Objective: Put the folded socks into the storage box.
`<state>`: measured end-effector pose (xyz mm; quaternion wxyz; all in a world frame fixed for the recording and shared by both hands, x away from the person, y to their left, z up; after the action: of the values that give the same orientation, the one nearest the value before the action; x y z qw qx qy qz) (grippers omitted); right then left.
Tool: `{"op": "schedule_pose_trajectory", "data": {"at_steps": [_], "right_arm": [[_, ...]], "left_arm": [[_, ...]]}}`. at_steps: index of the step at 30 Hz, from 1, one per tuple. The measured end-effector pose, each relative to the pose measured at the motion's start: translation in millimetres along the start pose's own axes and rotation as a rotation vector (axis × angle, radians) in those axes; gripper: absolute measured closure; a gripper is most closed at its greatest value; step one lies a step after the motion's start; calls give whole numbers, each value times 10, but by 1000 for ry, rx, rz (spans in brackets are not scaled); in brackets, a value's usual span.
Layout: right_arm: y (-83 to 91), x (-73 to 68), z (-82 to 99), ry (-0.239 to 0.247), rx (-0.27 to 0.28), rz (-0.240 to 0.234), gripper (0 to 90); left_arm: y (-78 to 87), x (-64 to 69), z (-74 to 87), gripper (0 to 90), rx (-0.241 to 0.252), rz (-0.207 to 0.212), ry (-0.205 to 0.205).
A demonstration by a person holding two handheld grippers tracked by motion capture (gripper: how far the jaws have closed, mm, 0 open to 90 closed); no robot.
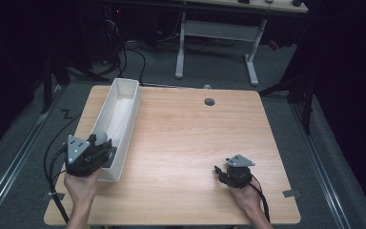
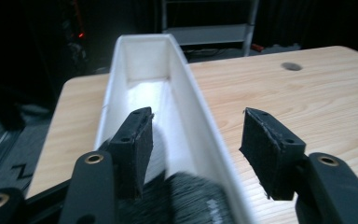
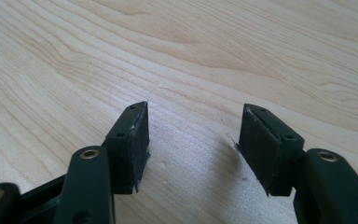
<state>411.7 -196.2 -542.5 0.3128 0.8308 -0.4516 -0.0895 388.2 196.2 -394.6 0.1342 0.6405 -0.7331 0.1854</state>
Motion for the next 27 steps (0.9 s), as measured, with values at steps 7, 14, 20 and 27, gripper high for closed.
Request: {"op": "schedule_pose_trajectory", "data": {"at_steps": [7, 14, 20, 27], "right_arm": [[7, 31, 8, -41, -18, -7, 410], [91, 60, -22, -71, 10, -12, 408], [172, 80, -39, -100, 35, -16, 405], [209, 87, -25, -112, 55, -19, 399]], "left_arm": [[5, 359, 78, 384, -34, 97, 38], [-1, 683, 328, 370, -107, 176, 59], [-13, 894, 641, 361, -167, 212, 43], [-21, 988, 940, 356, -205, 222, 56]]}}
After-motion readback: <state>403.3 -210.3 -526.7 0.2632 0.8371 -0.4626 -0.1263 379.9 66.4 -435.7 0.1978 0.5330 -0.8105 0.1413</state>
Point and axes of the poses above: each handheld gripper's, and its own axes: y roughly backward along the jaws, z roughly out of its underside, x roughly to its right, the point moved 6 cm from there along -y, roughly forward along the jaws, and after that the axes turned 4 degrees about x, right-handed, at the moved point
